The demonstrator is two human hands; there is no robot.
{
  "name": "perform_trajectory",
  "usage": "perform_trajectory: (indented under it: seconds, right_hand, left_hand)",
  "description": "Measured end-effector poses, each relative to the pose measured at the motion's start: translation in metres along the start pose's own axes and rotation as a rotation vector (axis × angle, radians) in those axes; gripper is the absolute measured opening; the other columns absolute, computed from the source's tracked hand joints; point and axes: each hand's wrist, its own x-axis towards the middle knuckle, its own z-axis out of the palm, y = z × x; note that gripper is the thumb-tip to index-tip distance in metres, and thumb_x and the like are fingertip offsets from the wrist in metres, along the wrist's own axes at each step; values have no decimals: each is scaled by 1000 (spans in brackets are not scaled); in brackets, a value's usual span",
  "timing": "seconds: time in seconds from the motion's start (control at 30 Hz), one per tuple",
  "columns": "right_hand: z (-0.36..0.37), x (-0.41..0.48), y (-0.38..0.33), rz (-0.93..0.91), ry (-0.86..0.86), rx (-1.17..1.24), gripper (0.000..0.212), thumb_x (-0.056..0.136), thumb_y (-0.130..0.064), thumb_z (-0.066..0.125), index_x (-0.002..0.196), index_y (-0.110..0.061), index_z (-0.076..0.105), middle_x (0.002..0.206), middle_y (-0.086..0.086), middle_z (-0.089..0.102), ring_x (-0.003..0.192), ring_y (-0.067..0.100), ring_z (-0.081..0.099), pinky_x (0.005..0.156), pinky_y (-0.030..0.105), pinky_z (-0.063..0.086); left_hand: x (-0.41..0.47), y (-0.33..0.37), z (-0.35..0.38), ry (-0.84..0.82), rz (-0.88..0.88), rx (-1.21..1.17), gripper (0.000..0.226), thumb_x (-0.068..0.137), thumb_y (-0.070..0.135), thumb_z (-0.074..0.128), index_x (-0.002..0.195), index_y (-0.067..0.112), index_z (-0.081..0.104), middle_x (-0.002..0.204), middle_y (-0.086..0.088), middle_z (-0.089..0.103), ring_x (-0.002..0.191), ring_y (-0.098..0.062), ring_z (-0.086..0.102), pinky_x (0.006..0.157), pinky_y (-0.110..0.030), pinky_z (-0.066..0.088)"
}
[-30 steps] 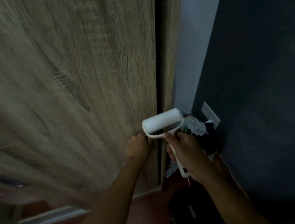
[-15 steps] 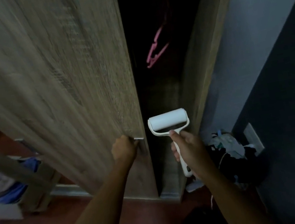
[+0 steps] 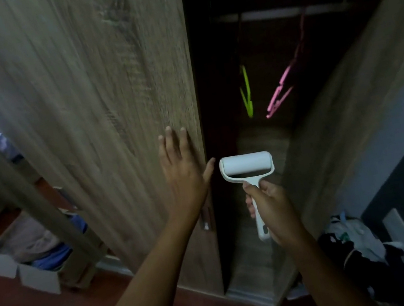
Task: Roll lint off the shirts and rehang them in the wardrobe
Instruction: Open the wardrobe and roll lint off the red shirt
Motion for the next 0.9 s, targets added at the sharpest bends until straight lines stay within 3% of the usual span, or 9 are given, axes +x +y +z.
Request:
perform_trajectory:
  seconds: [0.3,0.53,0.9]
  right_hand:
    - [50,29,0,32,105,-37,26,97,-14,58,71,-10,54,64,6,50,48,12,44,46,23,37]
    - [96,46,-4,8,105,-6,18,98,-14,57,83,-5,60,63,4,49,50,11,43,46,22,36]
    - [153,62,11,-11,18,-43,21,97,-17,59,80,-6,60,63,5,52,53,14,47,48,25,40]
  left_hand:
    - [16,-33,16,34,86,-99,93,87,34,74,156,14,16,163,-28,8,154,-42,0,121,-58,21]
    - [29,-77,11,40,115,-95,88,90,34,71,156,10,18,162,-32,9,152,-49,4,120,-62,23]
    - [56,-148,-12,42,54,-164,92,89,28,75,158,11,17,165,-26,2,155,-41,-2,126,-39,5]
